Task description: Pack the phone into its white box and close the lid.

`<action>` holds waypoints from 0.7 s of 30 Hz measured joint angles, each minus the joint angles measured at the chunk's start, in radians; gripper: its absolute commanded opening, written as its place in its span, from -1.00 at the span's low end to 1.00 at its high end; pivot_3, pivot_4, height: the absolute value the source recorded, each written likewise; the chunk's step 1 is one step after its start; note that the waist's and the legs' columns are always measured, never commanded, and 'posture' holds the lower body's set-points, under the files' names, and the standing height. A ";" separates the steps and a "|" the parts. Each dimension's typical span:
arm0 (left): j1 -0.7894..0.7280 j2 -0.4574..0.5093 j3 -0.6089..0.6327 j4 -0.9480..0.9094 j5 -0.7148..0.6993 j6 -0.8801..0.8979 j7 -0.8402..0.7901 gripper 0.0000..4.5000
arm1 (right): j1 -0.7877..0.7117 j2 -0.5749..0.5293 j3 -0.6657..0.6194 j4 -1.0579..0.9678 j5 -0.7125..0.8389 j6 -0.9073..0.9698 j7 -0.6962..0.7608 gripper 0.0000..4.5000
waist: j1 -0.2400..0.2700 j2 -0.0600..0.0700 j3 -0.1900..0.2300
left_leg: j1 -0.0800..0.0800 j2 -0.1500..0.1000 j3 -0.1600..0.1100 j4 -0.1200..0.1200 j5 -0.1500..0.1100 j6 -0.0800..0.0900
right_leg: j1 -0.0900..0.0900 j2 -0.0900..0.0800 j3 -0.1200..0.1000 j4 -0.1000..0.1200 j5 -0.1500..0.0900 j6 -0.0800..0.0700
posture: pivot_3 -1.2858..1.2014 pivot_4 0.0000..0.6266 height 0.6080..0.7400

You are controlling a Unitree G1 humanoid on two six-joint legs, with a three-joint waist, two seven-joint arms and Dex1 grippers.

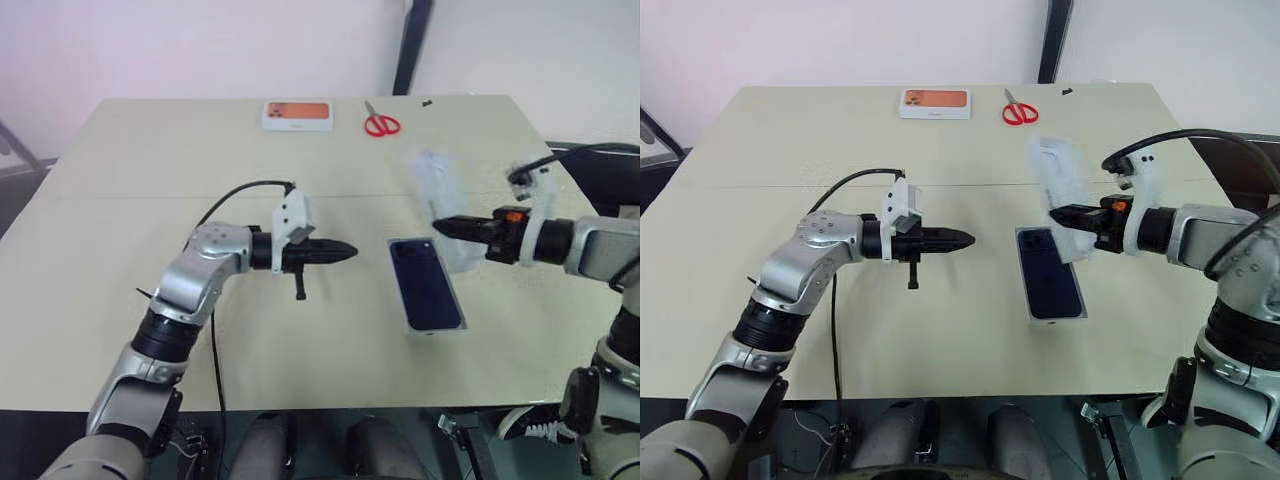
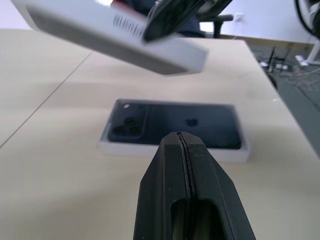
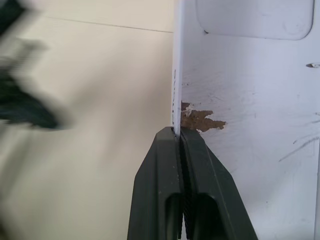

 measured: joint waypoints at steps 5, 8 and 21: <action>0.000 0.015 0.002 0.062 0.018 -0.031 0.001 -1.00 | 0.099 -0.017 0.055 0.095 0.494 0.000 -0.252 -0.99 | -0.003 0.000 0.000 | 0.000 0.000 0.000 0.000 -0.001 0.002 | 0.000 0.000 0.000 0.000 0.000 0.000 | 0.03 -0.52 1.00; -0.003 0.023 0.007 0.079 0.021 -0.041 0.001 -1.00 | 0.209 -0.157 0.196 0.118 0.863 -0.130 -0.477 -0.99 | -0.003 -0.001 0.001 | -0.002 0.000 0.000 0.001 -0.001 0.003 | 0.000 0.000 -0.001 -0.001 0.000 0.000 | 0.03 -0.52 1.00; 0.017 0.016 -0.007 0.055 0.032 -0.054 0.003 -1.00 | 0.288 -0.099 0.361 0.096 1.078 -0.436 -0.793 -0.99 | -0.004 -0.001 0.001 | -0.003 0.001 0.000 0.002 -0.001 0.004 | 0.000 0.000 -0.001 -0.001 0.000 0.000 | 0.03 -0.52 1.00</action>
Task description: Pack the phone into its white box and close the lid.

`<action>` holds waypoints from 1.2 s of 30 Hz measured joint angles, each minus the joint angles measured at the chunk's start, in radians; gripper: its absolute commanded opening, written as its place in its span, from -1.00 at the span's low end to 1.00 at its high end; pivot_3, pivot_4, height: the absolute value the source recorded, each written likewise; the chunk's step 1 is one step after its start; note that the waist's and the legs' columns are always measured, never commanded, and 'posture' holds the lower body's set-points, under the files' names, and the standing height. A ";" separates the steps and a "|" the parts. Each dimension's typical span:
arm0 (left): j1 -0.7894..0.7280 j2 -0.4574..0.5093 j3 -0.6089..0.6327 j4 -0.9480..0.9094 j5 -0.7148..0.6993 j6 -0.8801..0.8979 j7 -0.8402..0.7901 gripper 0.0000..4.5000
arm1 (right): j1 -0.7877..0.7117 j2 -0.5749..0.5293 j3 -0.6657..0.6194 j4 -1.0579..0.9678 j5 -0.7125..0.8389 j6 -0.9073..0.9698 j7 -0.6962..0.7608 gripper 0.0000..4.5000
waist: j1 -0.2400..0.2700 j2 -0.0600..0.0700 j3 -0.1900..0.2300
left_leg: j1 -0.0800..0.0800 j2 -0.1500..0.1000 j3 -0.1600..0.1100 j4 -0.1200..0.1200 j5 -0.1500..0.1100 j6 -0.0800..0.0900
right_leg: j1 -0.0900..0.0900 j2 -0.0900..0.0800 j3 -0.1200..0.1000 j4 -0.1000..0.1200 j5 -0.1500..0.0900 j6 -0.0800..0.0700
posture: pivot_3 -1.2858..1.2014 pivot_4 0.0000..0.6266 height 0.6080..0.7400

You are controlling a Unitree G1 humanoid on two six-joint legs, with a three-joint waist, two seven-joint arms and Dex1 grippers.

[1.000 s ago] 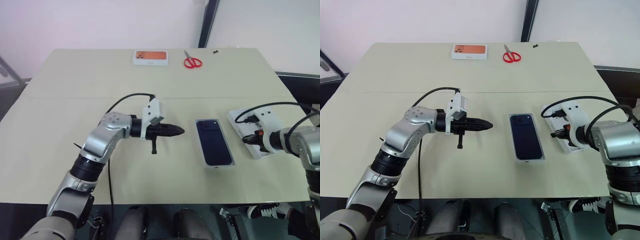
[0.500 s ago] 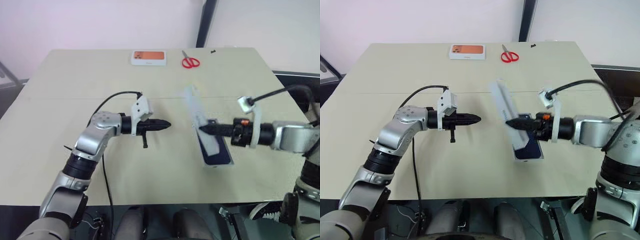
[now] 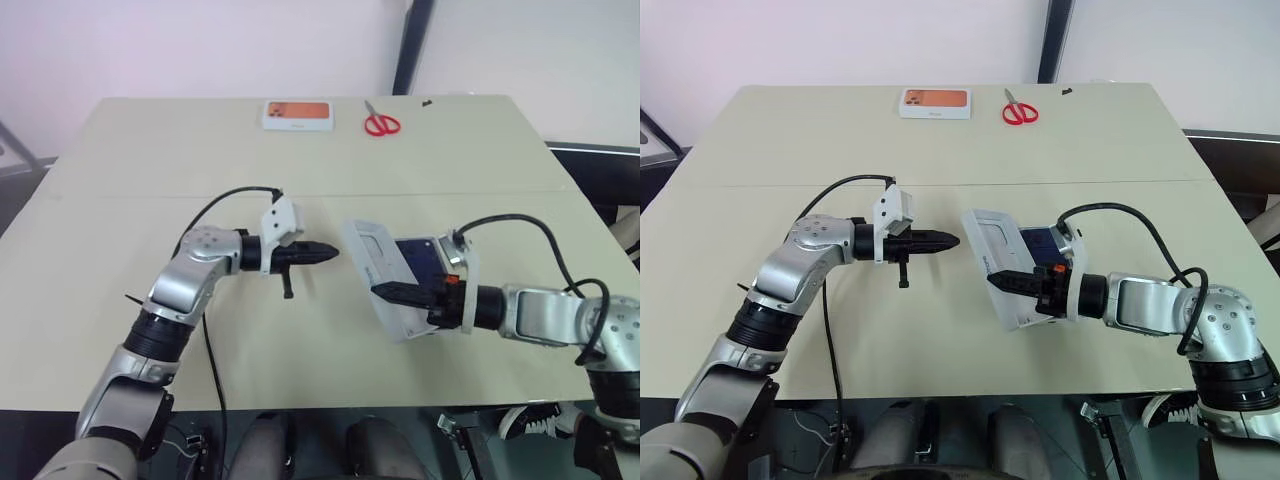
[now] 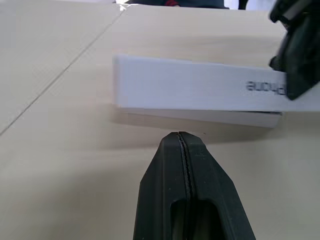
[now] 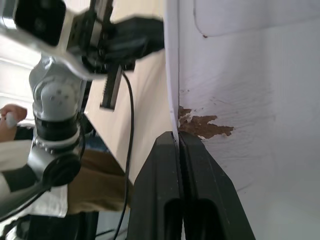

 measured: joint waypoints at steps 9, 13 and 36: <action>-0.002 -0.006 0.002 -0.002 -0.002 0.001 0.003 -1.00 | -0.130 0.100 -0.027 0.023 -0.001 0.002 -0.044 -0.99 | 0.002 0.000 0.000 | -0.001 0.000 0.000 -0.001 0.000 0.000 | -0.001 0.000 0.000 0.000 0.000 0.000 | 0.03 -0.52 1.00; -0.002 -0.010 0.008 -0.002 -0.006 0.001 0.012 -1.00 | -0.105 0.146 -0.033 0.026 -0.001 0.013 -0.068 -0.99 | 0.001 0.000 0.000 | -0.001 0.000 0.000 -0.001 0.000 0.000 | -0.002 0.000 0.000 0.000 0.000 0.000 | 0.03 -0.52 1.00; -0.015 -0.183 -0.127 0.054 0.114 -0.006 0.125 -1.00 | -0.152 -0.110 -0.104 0.196 0.009 0.108 -0.171 0.99 | 0.002 0.000 0.000 | -0.003 0.000 0.000 -0.001 0.000 0.000 | -0.003 0.000 0.000 0.000 0.000 0.000 | 0.03 -0.52 1.00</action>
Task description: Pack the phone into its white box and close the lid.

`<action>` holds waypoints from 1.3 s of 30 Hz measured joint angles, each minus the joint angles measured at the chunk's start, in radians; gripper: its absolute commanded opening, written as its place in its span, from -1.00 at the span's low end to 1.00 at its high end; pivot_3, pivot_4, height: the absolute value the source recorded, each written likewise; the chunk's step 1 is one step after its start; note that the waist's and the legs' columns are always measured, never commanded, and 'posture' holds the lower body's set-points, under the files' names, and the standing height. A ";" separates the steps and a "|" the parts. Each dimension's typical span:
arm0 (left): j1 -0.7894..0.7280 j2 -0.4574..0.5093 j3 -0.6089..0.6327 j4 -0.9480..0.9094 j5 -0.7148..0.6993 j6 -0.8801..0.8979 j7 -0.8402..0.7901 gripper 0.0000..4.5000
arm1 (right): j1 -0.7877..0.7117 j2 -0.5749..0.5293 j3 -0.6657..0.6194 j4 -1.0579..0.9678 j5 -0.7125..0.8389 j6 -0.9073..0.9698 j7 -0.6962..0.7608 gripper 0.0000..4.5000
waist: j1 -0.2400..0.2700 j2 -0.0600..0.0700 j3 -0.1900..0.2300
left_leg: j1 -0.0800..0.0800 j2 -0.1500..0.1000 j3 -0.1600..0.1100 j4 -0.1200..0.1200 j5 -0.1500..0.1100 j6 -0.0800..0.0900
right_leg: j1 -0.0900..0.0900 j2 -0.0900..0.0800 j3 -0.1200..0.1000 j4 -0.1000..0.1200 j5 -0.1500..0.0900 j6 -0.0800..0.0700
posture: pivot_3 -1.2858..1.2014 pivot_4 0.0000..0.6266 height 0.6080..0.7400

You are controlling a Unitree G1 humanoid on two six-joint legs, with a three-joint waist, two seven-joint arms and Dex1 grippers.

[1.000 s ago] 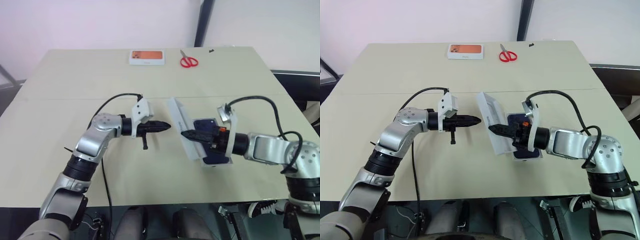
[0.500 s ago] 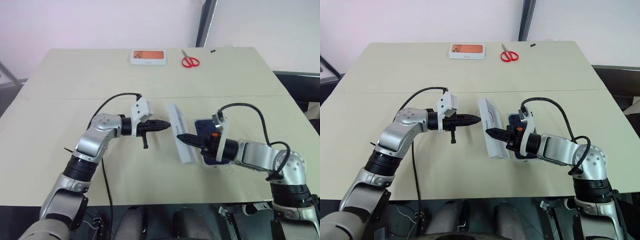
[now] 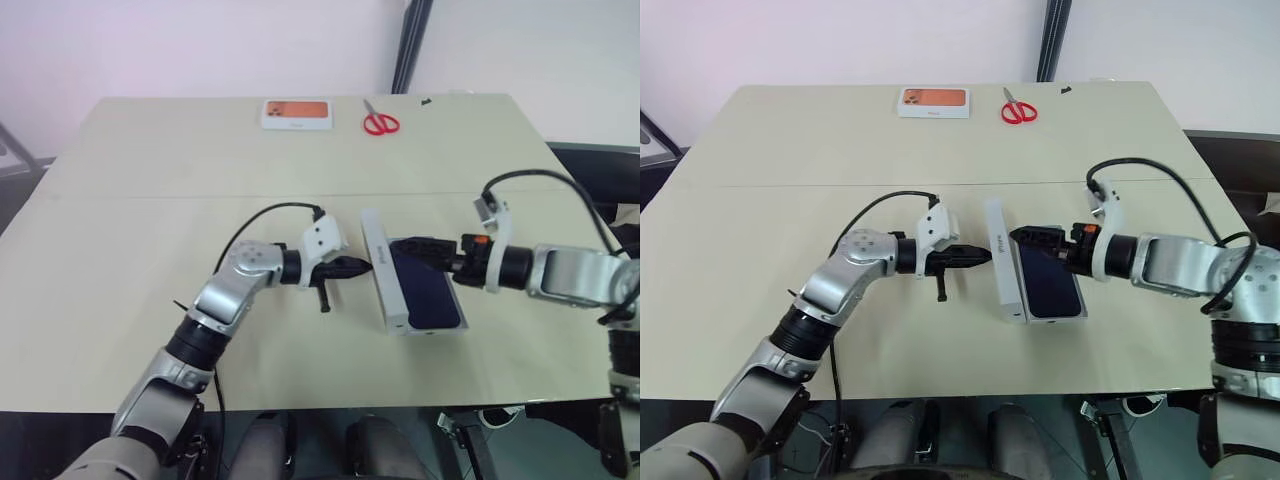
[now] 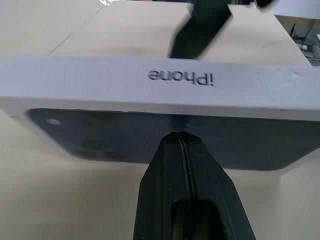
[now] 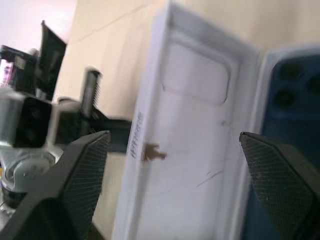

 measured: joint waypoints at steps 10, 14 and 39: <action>-0.053 -0.149 -0.066 0.112 0.079 -0.037 0.073 -1.00 | -0.001 -0.128 0.030 -0.148 -0.446 -0.059 0.290 0.99 | 0.001 0.000 0.000 | -0.002 0.000 0.000 0.001 0.000 0.000 | -0.002 0.000 0.000 0.000 0.000 0.000 | 0.03 -0.52 1.00; -0.066 -0.178 -0.057 0.147 0.088 -0.040 0.116 -1.00 | -0.001 -0.153 0.052 -0.154 -0.639 -0.108 0.419 0.99 | 0.001 0.000 0.000 | -0.003 0.000 0.000 0.001 0.000 0.000 | -0.003 0.000 0.000 0.000 0.000 0.000 | 0.03 -0.52 1.00; -0.108 -0.061 -0.094 0.011 0.112 0.398 0.125 -1.00 | 0.149 -0.271 0.338 -0.314 -1.569 -0.540 0.949 -0.97 | 0.022 0.000 0.000 | -0.007 0.000 0.000 0.003 0.004 -0.007 | -0.008 0.000 0.000 0.003 0.000 0.000 | 0.03 -0.52 1.00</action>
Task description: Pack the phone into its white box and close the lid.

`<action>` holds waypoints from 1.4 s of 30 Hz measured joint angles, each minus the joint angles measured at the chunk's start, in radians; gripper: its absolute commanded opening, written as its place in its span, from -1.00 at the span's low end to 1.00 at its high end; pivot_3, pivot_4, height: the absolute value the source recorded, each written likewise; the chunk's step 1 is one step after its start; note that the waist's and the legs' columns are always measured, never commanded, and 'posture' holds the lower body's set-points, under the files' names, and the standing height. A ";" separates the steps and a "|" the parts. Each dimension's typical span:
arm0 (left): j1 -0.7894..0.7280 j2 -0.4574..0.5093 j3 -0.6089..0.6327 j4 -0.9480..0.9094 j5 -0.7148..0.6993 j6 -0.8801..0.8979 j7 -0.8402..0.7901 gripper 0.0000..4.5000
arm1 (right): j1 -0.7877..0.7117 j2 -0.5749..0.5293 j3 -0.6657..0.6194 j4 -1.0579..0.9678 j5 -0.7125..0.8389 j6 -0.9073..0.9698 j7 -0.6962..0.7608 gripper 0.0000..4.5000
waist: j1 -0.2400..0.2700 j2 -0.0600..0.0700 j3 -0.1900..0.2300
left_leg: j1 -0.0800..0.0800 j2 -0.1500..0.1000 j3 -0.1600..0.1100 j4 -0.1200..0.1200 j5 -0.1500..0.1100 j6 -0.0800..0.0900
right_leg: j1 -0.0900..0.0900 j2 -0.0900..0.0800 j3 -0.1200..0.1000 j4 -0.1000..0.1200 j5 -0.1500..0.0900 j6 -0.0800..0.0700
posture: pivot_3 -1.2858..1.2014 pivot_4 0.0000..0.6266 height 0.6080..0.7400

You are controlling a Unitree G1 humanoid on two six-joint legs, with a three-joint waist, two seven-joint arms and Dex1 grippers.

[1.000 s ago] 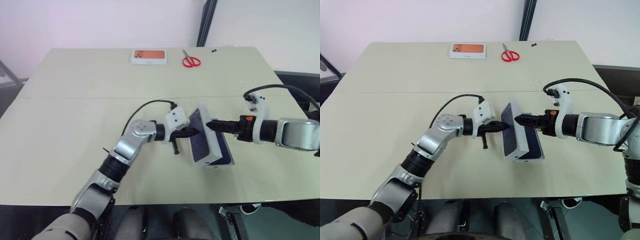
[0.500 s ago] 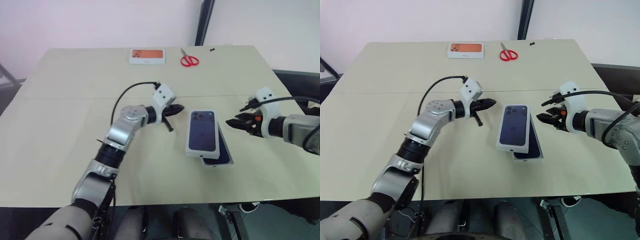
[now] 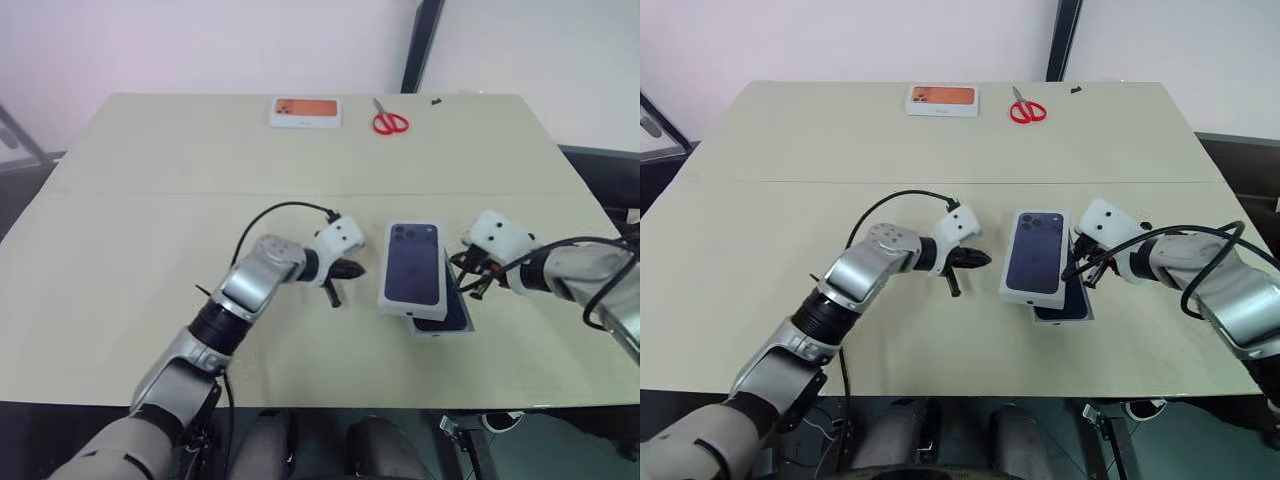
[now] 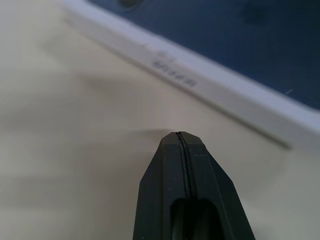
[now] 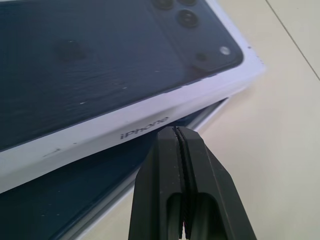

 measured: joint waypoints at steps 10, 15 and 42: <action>0.002 -0.095 -0.019 0.008 -0.014 0.010 -0.004 -1.00 | 0.071 0.023 -0.063 -0.022 -0.088 -0.029 0.066 -0.97 | 0.001 0.000 0.000 | 0.000 0.000 0.000 0.000 0.000 0.000 | 0.000 0.000 0.000 0.000 0.000 0.000 | 0.03 -0.52 1.00; 0.004 -0.103 -0.046 0.002 -0.018 0.009 -0.030 -1.00 | 0.133 0.013 -0.134 -0.057 -0.093 -0.028 0.111 -0.97 | 0.000 0.000 0.000 | 0.000 0.000 0.000 0.001 0.000 0.000 | 0.000 0.000 0.000 0.000 0.000 0.000 | 0.03 -0.52 1.00; 0.018 -0.109 -0.063 -0.061 -0.021 0.002 -0.076 -1.00 | 0.291 -0.004 -0.195 -0.099 -0.206 -0.037 0.207 -0.97 | 0.001 0.001 0.000 | 0.000 0.000 0.000 0.008 0.000 0.001 | 0.003 0.000 0.000 0.001 0.000 0.000 | 0.03 -0.52 1.00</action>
